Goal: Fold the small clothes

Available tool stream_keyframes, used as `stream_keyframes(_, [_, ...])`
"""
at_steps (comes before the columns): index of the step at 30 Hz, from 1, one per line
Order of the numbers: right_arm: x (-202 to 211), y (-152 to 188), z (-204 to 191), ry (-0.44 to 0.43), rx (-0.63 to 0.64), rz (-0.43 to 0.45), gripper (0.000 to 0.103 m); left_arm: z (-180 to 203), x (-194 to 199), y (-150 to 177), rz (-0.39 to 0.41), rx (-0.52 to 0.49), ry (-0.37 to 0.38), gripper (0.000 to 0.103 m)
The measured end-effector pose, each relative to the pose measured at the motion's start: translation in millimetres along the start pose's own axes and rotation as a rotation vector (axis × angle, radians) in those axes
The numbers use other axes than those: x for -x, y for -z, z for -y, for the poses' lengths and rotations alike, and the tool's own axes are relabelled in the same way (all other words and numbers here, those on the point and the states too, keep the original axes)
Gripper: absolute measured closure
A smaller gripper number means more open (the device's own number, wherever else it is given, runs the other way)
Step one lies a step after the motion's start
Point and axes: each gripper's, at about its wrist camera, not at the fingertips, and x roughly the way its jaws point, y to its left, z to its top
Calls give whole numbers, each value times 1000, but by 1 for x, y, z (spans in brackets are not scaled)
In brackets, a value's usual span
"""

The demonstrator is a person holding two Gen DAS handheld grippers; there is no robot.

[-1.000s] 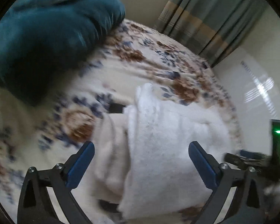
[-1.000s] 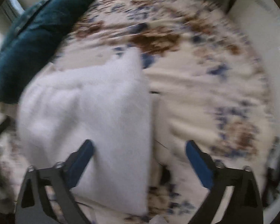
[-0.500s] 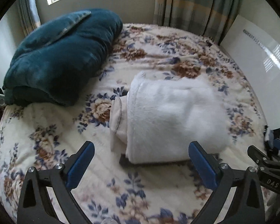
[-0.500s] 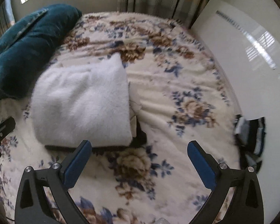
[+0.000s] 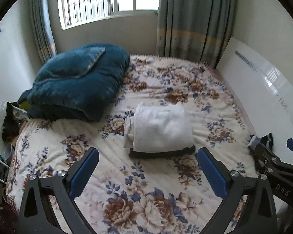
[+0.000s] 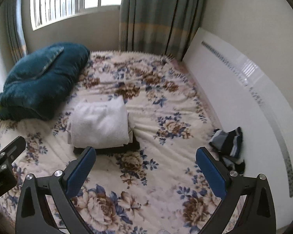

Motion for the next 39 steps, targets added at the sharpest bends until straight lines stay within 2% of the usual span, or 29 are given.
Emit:
stream_keyframes(6, [105,2,20,-12,3,104,0,3,85,3,52,23,10,0])
stream_keyframes(10, [164,5,32,-21,3,171,0,6,127,7,75,28,13,0])
stream_keyframes(17, [233,15,42,-51,6,227,0,9,177,12,104,24,-2,0])
stream_keyframes(26, [277,26,44,-83,26,226,0,9,203,18,75,27,-48,0])
stream_keyframes(39, [282,17,43,-97,46,208,0,9,218,23,95,38,-62,0])
